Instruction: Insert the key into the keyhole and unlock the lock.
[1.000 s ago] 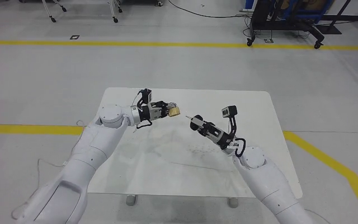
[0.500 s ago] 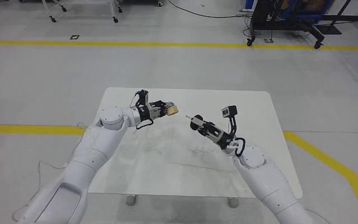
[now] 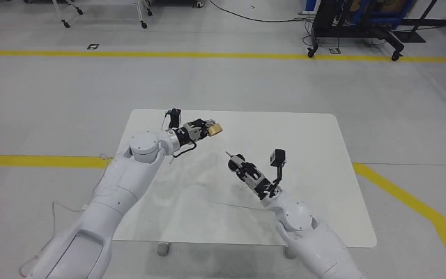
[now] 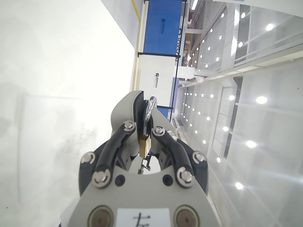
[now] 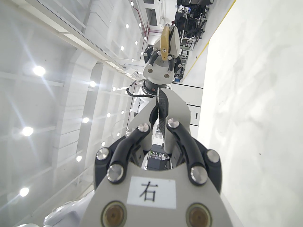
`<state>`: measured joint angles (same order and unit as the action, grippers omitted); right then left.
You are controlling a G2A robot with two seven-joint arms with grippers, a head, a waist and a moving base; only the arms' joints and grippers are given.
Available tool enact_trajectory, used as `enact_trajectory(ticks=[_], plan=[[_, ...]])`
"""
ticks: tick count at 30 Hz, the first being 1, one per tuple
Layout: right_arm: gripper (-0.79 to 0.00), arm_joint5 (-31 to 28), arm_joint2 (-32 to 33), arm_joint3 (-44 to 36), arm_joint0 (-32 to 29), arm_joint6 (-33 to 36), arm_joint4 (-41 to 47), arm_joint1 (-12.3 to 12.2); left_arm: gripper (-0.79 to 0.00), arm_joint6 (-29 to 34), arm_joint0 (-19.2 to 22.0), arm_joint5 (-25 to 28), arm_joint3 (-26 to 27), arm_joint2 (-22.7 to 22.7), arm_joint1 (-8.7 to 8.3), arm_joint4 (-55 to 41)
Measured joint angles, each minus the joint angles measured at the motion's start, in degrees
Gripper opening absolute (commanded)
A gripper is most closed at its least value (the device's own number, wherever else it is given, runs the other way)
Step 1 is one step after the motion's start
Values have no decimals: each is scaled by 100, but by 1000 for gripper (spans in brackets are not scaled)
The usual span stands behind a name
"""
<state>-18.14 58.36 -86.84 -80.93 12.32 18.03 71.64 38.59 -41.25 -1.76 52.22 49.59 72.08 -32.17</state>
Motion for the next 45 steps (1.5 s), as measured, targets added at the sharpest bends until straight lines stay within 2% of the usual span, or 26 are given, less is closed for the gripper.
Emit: enact_trajectory(ticks=[9, 18, 23, 28, 34, 45], plan=[[-785, 0, -3, 4, -2, -67, -44, 8, -785, 68, -124, -2, 165, 62, 2, -104], [-785, -462, -504, 325, 170, -1511, -459, 275, -785, 143, -171, 238, 419, 52, -5, 487], [-785, -488, -733, 591, 380, -1614, -235, 418, -785, 173, -233, 446, 500, 72, 2, 677], [-785, -657, -792, 713, 457, -1747, -158, 509, -785, 106, -257, 440, 518, 111, 16, 781], [-785, -807, -762, 792, 463, -1948, -347, 574, -785, 97, -287, 408, 535, 163, 35, 823], [-785, -689, -787, 987, 551, -2192, -607, 714, -785, 150, -308, 401, 531, 198, 79, 968]])
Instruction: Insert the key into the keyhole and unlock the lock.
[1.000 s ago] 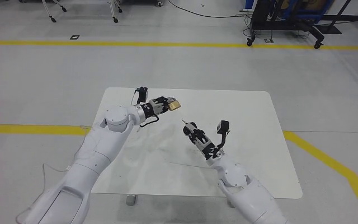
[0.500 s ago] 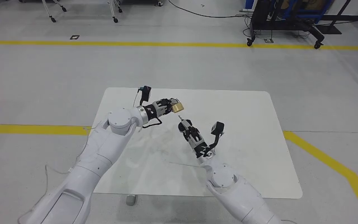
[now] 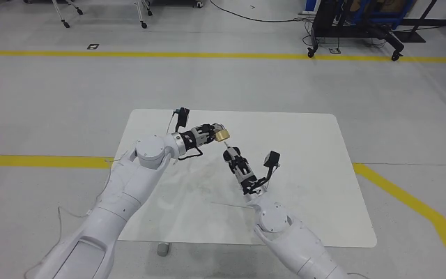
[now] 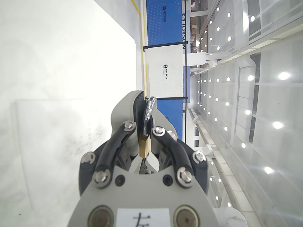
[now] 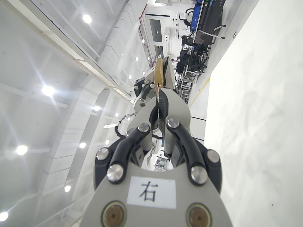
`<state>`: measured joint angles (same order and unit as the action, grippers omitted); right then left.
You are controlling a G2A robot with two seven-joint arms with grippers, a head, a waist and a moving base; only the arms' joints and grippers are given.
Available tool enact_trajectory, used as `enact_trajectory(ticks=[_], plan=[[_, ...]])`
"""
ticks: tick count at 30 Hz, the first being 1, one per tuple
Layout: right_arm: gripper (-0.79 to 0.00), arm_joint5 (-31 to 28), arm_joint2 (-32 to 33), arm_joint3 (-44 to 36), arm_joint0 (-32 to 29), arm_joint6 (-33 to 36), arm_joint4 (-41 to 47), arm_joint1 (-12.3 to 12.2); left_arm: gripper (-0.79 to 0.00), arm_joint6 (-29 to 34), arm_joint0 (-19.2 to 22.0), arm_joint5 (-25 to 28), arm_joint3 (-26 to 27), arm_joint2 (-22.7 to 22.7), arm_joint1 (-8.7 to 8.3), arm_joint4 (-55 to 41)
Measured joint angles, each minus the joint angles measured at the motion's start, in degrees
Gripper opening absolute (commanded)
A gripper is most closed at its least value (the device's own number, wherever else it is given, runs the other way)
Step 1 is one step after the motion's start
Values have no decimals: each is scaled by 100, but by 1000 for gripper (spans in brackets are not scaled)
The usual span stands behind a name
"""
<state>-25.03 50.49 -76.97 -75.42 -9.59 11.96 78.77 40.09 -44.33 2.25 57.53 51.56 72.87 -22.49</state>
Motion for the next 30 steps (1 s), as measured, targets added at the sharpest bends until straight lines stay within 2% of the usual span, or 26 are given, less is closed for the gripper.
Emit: enact_trajectory(ticks=[30], plan=[[-785, 47, 79, 289, 77, -435, -581, 303, -785, 183, -96, -22, 69, 178, 64, 273]])
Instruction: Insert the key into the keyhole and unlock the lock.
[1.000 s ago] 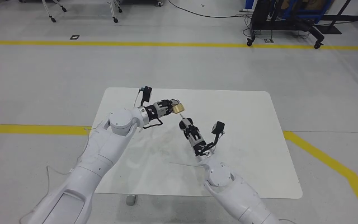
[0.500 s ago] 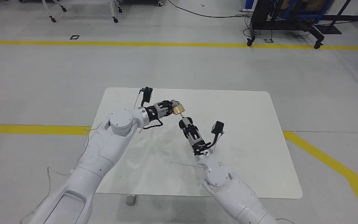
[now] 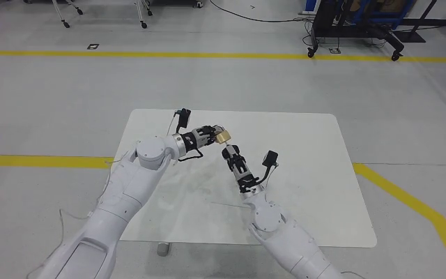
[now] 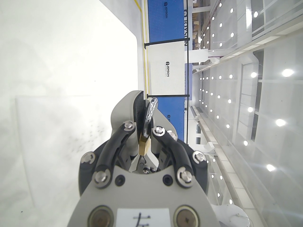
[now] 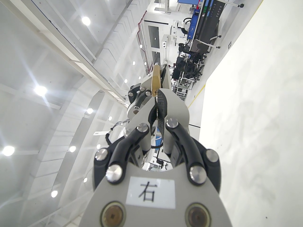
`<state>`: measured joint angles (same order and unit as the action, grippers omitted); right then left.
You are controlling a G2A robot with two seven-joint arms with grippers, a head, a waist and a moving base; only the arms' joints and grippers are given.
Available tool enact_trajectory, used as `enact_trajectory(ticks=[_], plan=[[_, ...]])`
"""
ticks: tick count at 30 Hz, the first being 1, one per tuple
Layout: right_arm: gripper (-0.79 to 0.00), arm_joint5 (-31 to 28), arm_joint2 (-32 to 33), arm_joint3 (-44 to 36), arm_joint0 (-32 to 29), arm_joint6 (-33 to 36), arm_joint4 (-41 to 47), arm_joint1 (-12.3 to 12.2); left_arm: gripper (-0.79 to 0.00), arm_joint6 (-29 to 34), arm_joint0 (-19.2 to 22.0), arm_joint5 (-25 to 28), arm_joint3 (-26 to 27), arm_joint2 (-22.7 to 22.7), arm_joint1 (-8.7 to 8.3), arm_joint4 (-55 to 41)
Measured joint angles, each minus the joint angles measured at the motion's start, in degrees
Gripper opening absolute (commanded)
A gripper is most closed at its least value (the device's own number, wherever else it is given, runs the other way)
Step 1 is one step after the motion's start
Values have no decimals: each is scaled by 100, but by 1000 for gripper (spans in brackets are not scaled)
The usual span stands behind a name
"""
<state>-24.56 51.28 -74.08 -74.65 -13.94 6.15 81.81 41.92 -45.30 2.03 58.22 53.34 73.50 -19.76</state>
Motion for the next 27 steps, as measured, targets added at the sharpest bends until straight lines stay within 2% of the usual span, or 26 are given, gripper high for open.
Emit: enact_trajectory(ticks=[12, 14, 18, 19, 20, 22, 23, 26, 27], plan=[[-785, 101, 60, 42, 0, -349, -403, 107, -785, 35, -13, 21, 38, -9, 33, 208], [-634, 94, 81, 36, -10, -322, -395, 121, -785, 56, -14, 23, 33, 0, 37, 218], [-416, 17, 145, 1, -59, -218, -355, 133, -785, 51, -25, -11, 17, 43, 49, 153], [-302, -5, 164, -9, -78, -188, -343, 133, -785, 52, -26, -18, 11, 56, 51, 134], [-283, -31, 191, -23, -103, -143, -325, 133, -785, 57, -27, -23, 5, 67, 53, 123], [-563, -62, 237, -46, -143, -74, -298, 130, -785, 67, -30, -26, 1, 80, 58, 114], [-779, -84, 268, -65, -169, -26, -291, 127, -785, 69, -32, -27, 0, 85, 61, 114], [-727, -129, 341, -128, -244, 94, -261, 120, -785, 68, -37, -32, -5, 99, 69, 117], [-677, -129, 362, -147, -264, 132, -242, 119, -785, 68, -38, -36, -6, 102, 71, 119]])
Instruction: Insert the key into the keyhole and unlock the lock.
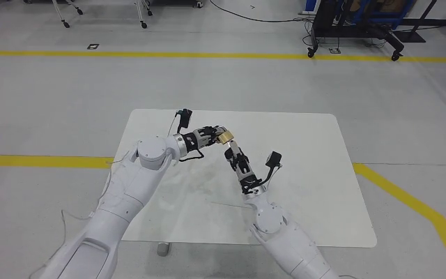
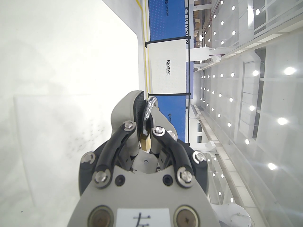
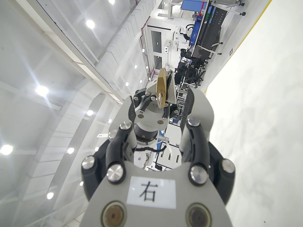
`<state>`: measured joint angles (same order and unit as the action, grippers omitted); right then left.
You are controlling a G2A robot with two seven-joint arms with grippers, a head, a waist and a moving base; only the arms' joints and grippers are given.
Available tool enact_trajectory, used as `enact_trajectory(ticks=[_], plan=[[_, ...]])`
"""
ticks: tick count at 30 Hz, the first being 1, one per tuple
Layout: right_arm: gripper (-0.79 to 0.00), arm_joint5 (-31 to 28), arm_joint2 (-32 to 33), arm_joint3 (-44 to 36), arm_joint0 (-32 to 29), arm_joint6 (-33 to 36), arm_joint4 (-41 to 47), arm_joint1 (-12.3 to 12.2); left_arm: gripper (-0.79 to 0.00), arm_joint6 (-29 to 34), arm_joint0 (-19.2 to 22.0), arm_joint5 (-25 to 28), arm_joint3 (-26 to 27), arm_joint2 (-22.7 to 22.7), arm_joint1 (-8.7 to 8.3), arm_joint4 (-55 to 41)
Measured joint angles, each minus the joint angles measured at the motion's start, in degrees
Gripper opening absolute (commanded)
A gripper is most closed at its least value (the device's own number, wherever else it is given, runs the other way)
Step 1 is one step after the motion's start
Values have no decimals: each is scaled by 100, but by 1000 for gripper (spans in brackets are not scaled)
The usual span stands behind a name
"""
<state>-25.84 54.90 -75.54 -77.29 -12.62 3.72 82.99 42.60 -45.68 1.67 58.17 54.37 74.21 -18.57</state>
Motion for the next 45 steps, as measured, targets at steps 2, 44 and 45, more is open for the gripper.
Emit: enact_trajectory(ticks=[2, 44, 45], plan=[[-650, 24, 46, -40, -35, 70, 25, -2, -785, -2, 0, -7, -3, 8, 5, 15], [-708, 587, 622, -373, -213, 1670, 1808, 66, -785, 231, -77, 287, 58, 165, 57, 237], [-727, 602, 624, -378, -212, 1680, 1841, 70, -785, 242, -80, 300, 64, 166, 57, 249]])
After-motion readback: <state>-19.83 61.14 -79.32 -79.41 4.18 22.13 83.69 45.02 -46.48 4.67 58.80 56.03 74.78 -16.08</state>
